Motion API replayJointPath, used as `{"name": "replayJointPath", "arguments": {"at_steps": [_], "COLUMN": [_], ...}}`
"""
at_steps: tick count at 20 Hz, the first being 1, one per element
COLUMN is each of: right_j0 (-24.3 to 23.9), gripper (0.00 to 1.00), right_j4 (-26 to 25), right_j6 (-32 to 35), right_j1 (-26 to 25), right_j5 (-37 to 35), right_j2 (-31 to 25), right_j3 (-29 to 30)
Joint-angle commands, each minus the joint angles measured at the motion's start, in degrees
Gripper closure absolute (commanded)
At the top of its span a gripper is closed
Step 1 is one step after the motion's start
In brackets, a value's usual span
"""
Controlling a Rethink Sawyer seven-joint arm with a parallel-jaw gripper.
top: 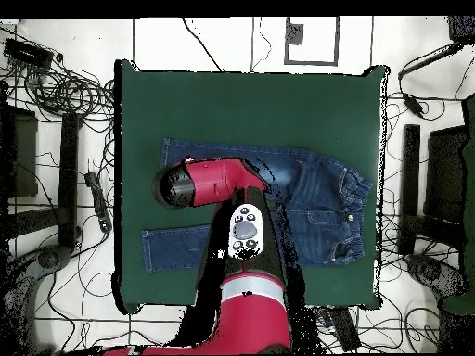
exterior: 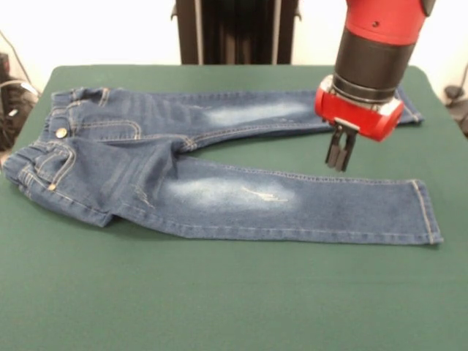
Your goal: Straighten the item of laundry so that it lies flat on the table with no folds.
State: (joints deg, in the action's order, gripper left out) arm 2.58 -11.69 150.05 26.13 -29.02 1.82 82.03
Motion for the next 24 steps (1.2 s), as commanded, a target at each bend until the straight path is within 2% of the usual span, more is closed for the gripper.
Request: {"name": "replayJointPath", "arguments": {"at_steps": [1, 13, 24], "right_j0": [0.75, 0.26, 0.39], "gripper": [1.0, 1.0, 1.0], "right_j4": [-1.08, -2.4, -3.77], "right_j6": [-5.83, -6.19, -10.31], "right_j1": [-2.94, -6.96, -6.15], "right_j5": [-6.88, -2.51, -5.9], "right_j2": [-6.64, -7.19, -7.9], "right_j3": [-0.77, -3.08, -5.91]}}
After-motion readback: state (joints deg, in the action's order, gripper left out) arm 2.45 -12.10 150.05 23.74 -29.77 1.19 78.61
